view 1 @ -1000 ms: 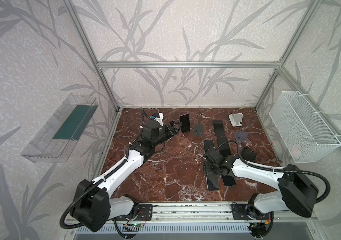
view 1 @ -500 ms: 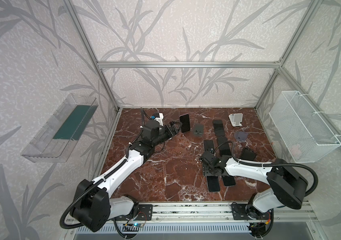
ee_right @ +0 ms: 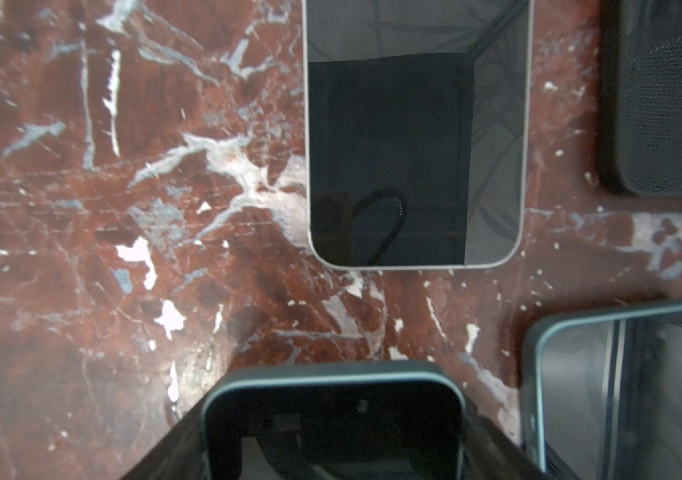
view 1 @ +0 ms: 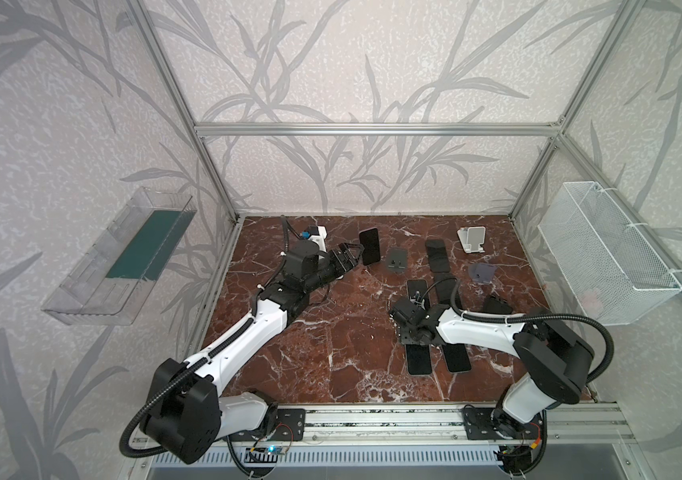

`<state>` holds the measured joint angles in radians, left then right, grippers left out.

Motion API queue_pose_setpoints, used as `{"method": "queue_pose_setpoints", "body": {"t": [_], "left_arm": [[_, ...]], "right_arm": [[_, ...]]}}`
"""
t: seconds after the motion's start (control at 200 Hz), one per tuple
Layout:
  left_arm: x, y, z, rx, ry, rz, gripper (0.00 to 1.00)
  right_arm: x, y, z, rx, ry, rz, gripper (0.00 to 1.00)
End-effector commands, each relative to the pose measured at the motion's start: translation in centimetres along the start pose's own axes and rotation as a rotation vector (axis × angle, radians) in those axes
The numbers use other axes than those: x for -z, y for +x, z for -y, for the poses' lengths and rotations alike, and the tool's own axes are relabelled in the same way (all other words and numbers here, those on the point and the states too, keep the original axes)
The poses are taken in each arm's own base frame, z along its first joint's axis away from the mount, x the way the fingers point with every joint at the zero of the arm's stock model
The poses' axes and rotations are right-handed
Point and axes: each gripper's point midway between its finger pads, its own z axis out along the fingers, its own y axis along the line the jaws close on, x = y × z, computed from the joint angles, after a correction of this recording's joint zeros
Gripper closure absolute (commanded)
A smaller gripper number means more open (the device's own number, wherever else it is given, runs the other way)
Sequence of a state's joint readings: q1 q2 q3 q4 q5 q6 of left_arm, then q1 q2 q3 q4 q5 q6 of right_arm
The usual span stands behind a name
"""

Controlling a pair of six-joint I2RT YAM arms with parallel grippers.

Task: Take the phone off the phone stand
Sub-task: 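Lay the teal-edged phone flat beside the other phones and open the right gripper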

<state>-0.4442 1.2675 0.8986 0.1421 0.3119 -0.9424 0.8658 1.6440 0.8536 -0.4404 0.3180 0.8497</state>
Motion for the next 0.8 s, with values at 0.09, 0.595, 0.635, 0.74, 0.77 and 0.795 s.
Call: {"method": "queue_pose_setpoints", "body": {"t": [0.09,0.595,0.635,0.74,0.77,0.795], "left_arm": [[0.1,-0.7,0.9,-0.014,0.019,0.021,0.15],[-0.1,-0.6,0.5,-0.023,0.003,0.018,0.15],[-0.1,-0.6,0.6,-0.020,0.005,0.018,0.15],[0.0,-0.7,0.8,-0.021,0.010,0.019,0.16],[0.0,-0.7,0.8,-0.022,0.011,0.020,0.15],[0.1,-0.7,0.9,-0.022,0.016,0.021,0.15]], "right_arm": [[-1.4,2.5,1.4,0.013,0.061,-0.076,0.20],[2.2,0.2,0.1,0.033,-0.065,0.008,0.10],[3.0,-0.3,0.1,0.033,-0.079,0.031,0.09],[4.9,-1.3,0.4,0.038,-0.109,0.085,0.06],[5.4,-1.5,0.6,0.040,-0.109,0.099,0.06],[5.9,-1.8,0.9,0.038,-0.106,0.111,0.05]]}}
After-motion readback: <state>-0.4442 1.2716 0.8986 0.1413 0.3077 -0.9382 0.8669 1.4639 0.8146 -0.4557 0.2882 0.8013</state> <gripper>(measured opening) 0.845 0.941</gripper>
